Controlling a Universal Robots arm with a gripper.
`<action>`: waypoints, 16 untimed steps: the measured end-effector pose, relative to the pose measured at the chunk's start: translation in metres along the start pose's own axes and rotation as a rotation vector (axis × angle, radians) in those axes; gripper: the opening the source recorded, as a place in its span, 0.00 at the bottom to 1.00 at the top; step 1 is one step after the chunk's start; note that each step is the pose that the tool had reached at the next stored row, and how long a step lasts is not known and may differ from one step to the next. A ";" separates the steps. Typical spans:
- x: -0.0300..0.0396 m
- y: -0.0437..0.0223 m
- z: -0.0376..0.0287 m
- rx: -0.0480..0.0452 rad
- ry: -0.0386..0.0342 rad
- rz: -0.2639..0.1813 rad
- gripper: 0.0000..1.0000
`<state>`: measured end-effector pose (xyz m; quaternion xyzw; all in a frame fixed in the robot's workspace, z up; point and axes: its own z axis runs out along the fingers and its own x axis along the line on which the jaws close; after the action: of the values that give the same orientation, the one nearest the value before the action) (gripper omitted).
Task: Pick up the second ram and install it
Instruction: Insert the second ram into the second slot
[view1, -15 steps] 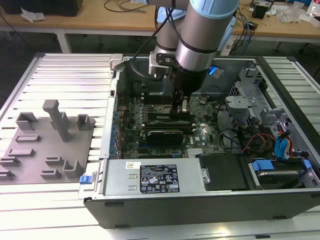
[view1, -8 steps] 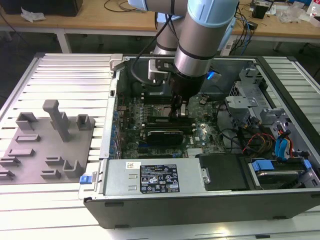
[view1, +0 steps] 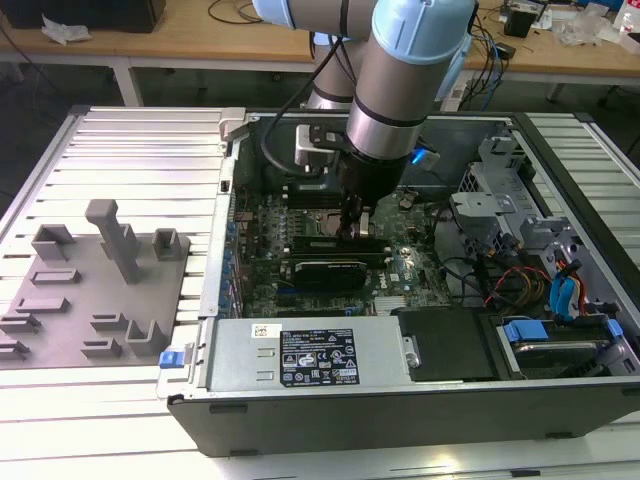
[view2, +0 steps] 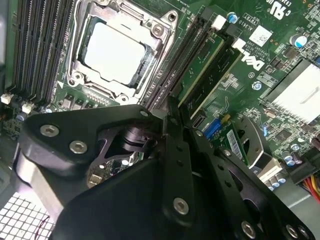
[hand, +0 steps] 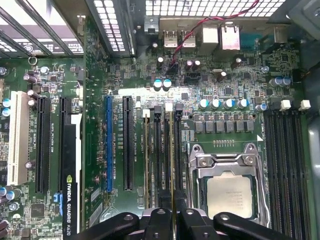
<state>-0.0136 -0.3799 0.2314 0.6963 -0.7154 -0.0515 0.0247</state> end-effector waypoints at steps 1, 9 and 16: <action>0.0000 0.0001 0.0002 0.0000 -0.0002 0.000 0.13; 0.0000 -0.0008 0.0016 0.0001 -0.0003 0.000 0.13; 0.0001 -0.0010 0.0034 0.0001 0.0011 0.000 0.13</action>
<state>-0.0129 -0.3798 0.2280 0.6964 -0.7154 -0.0510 0.0250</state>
